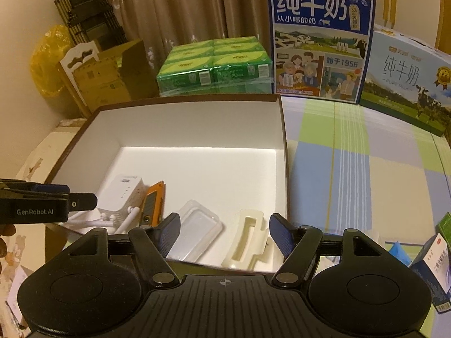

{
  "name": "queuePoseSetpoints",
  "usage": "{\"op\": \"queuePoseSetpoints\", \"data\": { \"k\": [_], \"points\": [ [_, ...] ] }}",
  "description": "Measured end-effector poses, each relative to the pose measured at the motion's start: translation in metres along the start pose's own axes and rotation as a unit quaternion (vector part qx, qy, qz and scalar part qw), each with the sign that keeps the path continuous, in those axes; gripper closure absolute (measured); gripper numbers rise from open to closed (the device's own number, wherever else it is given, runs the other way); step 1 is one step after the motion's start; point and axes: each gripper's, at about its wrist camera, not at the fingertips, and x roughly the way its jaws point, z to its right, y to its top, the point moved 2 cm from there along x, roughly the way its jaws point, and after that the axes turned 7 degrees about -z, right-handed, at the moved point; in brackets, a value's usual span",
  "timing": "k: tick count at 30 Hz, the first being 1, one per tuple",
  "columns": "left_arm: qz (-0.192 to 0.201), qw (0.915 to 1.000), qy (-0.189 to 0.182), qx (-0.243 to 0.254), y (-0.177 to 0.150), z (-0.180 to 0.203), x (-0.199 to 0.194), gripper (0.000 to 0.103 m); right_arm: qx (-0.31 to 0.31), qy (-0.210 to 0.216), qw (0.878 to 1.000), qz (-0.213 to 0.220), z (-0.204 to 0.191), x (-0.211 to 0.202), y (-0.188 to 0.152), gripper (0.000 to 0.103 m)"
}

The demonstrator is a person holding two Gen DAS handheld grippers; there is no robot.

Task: Organize rigid objects
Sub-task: 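Lower the white holder into the brown box and open the right tool, then withdraw both tools from the box toward the remaining items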

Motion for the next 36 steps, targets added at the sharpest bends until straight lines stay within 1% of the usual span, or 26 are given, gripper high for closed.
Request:
{"op": "queuePoseSetpoints", "data": {
  "k": [8, 18, 27, 36],
  "points": [
    [0.01, 0.9999, -0.013, 0.006, -0.02, 0.02, -0.021, 0.049, 0.001, 0.011, 1.0, 0.011, 0.003, -0.024, -0.016, 0.036],
    [0.001, 0.9994, -0.025, 0.023, -0.052, 0.057, -0.033, 0.049, 0.006, 0.027, 0.999, 0.017, 0.014, -0.05, -0.044, 0.036],
    [-0.014, 0.9983, -0.039, 0.042, -0.078, 0.101, -0.036, 0.049, 0.014, 0.026, 1.0, 0.01, 0.043, -0.075, -0.077, 0.036],
    [-0.025, 0.9962, -0.051, 0.066, -0.092, 0.15, -0.038, 0.049, 0.027, 0.023, 0.999, -0.001, 0.079, -0.097, -0.104, 0.036]
  ]
}}
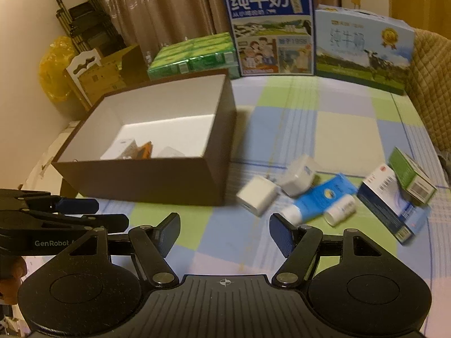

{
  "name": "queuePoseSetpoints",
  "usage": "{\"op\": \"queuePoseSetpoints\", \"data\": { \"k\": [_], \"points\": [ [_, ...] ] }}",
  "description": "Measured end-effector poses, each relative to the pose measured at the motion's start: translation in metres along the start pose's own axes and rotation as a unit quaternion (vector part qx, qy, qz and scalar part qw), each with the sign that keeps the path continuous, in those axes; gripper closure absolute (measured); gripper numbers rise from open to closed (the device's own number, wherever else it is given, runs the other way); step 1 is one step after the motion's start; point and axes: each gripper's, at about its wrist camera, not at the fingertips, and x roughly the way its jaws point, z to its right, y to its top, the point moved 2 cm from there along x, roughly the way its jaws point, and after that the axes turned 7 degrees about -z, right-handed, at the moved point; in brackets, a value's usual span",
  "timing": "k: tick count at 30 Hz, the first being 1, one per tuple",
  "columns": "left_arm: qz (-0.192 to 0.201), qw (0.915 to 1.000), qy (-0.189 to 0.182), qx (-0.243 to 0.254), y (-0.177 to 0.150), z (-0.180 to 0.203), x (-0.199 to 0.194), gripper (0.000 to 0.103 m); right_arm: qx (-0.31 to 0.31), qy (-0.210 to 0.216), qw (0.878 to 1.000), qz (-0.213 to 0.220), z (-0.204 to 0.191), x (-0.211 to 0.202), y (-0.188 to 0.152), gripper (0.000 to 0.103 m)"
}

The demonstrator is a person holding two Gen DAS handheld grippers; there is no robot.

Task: Organize rigid objects
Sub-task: 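Withdraw both tools from the box toward the remaining items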

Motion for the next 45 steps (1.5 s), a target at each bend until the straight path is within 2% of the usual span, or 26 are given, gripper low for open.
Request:
{"op": "queuePoseSetpoints", "data": {
  "k": [12, 27, 33, 43, 45],
  "points": [
    [-0.011, 0.9994, -0.01, 0.032, -0.001, 0.058, 0.018, 0.049, 0.026, -0.01, 1.0, -0.008, 0.054, -0.022, -0.023, 0.036],
    [-0.008, 0.9971, -0.011, 0.075, 0.017, 0.11, 0.05, 0.049, 0.064, -0.038, 0.997, -0.008, 0.118, -0.034, -0.032, 0.036],
    [0.004, 0.9947, -0.002, 0.102, 0.029, 0.121, 0.077, 0.049, 0.095, -0.054, 0.994, -0.013, 0.148, -0.032, -0.034, 0.036],
    [0.023, 0.988, 0.042, 0.147, 0.058, 0.126, 0.122, 0.05, 0.146, -0.078, 0.986, -0.022, 0.191, -0.027, -0.033, 0.036],
    [0.015, 0.9874, 0.047, 0.151, 0.062, 0.126, 0.13, 0.056, 0.152, -0.081, 0.985, -0.023, 0.197, -0.025, -0.032, 0.036]
  ]
}}
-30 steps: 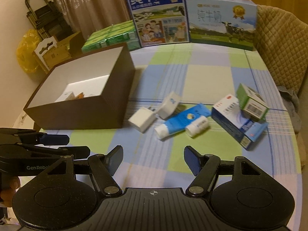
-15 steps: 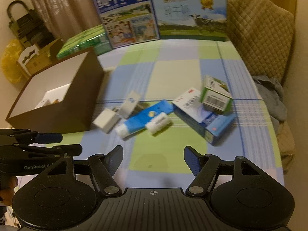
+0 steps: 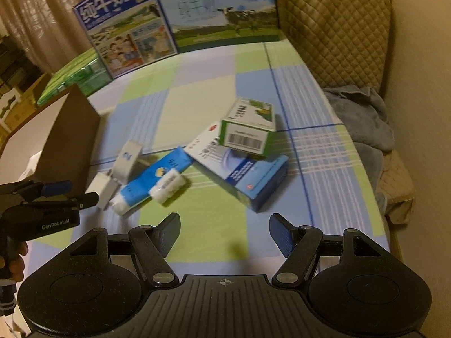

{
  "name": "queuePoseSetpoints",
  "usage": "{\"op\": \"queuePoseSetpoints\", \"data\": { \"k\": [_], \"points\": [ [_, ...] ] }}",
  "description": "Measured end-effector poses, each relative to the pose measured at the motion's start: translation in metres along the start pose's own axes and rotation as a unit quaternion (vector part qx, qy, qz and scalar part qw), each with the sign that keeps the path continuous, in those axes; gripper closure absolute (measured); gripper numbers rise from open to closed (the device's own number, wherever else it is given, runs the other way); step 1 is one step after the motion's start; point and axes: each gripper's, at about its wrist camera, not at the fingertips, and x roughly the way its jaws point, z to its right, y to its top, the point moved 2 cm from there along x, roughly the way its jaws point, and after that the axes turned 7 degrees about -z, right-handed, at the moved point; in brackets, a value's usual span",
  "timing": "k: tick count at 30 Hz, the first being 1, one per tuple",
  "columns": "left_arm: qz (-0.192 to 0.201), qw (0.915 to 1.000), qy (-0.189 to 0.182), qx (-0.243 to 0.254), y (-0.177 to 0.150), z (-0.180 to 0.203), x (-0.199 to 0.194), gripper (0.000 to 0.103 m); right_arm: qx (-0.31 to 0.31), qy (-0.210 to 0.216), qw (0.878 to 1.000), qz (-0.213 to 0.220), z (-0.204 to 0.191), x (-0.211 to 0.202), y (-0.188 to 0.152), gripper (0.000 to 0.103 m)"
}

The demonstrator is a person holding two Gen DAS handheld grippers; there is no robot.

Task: Organize rigid objects
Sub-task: 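Withdraw both tools from the box toward the remaining items, then grasp the white plug charger with the left tool and lift it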

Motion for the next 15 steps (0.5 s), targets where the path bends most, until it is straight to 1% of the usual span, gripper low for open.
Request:
{"op": "queuePoseSetpoints", "data": {
  "k": [3, 6, 13, 15],
  "points": [
    [-0.019, 0.9998, 0.007, 0.007, 0.001, 0.003, 0.011, 0.057, 0.008, -0.004, 1.0, -0.004, 0.006, 0.004, 0.003, 0.036],
    [-0.028, 0.9994, 0.018, 0.008, 0.0, 0.007, 0.02, 0.058, 0.013, -0.006, 1.0, -0.009, 0.01, 0.008, 0.005, 0.036],
    [-0.014, 0.9988, 0.04, -0.024, 0.002, 0.01, 0.025, 0.058, 0.019, -0.01, 1.0, -0.021, 0.013, 0.016, 0.007, 0.036],
    [-0.01, 0.9984, 0.046, -0.032, 0.003, 0.012, 0.026, 0.056, 0.019, -0.01, 0.999, -0.024, 0.013, 0.018, 0.006, 0.036]
  ]
}}
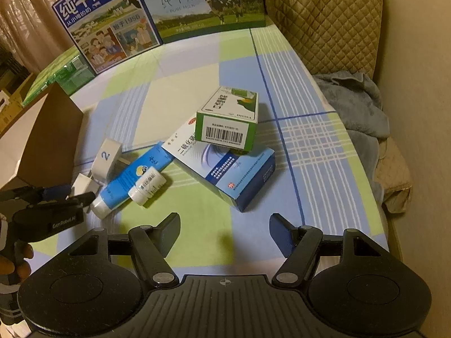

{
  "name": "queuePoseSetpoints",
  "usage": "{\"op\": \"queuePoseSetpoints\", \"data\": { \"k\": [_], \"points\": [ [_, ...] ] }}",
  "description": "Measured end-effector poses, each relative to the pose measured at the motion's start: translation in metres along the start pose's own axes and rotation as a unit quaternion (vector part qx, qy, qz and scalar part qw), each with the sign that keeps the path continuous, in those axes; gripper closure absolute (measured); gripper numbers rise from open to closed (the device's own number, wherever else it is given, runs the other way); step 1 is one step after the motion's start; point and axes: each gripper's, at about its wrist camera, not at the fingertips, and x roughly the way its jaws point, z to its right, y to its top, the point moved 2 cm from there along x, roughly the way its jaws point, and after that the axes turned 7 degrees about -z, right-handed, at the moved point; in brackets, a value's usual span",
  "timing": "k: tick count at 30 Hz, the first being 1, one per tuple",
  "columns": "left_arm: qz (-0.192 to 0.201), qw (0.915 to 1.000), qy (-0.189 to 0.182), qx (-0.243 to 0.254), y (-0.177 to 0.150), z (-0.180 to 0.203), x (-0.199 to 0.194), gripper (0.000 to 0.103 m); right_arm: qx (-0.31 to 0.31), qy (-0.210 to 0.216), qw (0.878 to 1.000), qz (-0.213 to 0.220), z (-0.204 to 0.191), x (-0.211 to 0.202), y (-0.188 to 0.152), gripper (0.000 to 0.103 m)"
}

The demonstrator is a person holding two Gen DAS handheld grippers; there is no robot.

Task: Organize rigid objects
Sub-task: 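Grasp the white plug charger with the left tool and lift it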

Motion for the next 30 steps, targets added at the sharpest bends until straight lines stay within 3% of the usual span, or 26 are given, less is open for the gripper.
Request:
{"op": "queuePoseSetpoints", "data": {
  "k": [2, 4, 7, 9, 11, 14, 20, 30],
  "points": [
    [-0.002, 0.9998, 0.017, -0.008, 0.001, 0.002, 0.004, 0.048, -0.001, 0.001, 1.0, -0.002, -0.001, 0.001, 0.0, 0.036],
    [-0.017, 0.999, 0.031, -0.027, 0.003, 0.002, 0.013, 0.048, -0.003, 0.001, 1.0, -0.004, -0.001, 0.002, 0.0, 0.036],
    [-0.029, 0.9968, 0.022, -0.072, 0.005, -0.006, 0.019, 0.046, -0.006, 0.001, 1.0, -0.005, -0.003, 0.003, -0.001, 0.036],
    [-0.028, 0.9967, 0.019, -0.073, 0.004, -0.007, 0.019, 0.047, -0.008, 0.001, 1.0, -0.006, -0.003, 0.003, -0.001, 0.036],
    [-0.022, 0.9974, 0.017, -0.067, 0.001, -0.007, 0.017, 0.061, -0.008, 0.001, 1.0, -0.008, -0.003, 0.004, -0.002, 0.036],
    [-0.019, 0.9975, 0.0, -0.068, -0.004, -0.01, 0.013, 0.065, -0.008, -0.001, 1.0, -0.009, -0.002, 0.004, -0.002, 0.036],
    [-0.023, 0.9977, -0.009, -0.063, -0.03, -0.016, -0.002, 0.066, -0.013, -0.002, 1.0, -0.007, -0.002, 0.004, -0.002, 0.036],
    [-0.078, 0.992, -0.042, -0.089, -0.072, -0.04, -0.026, 0.066, -0.012, -0.008, 1.0, -0.009, 0.005, 0.002, -0.004, 0.036]
  ]
}}
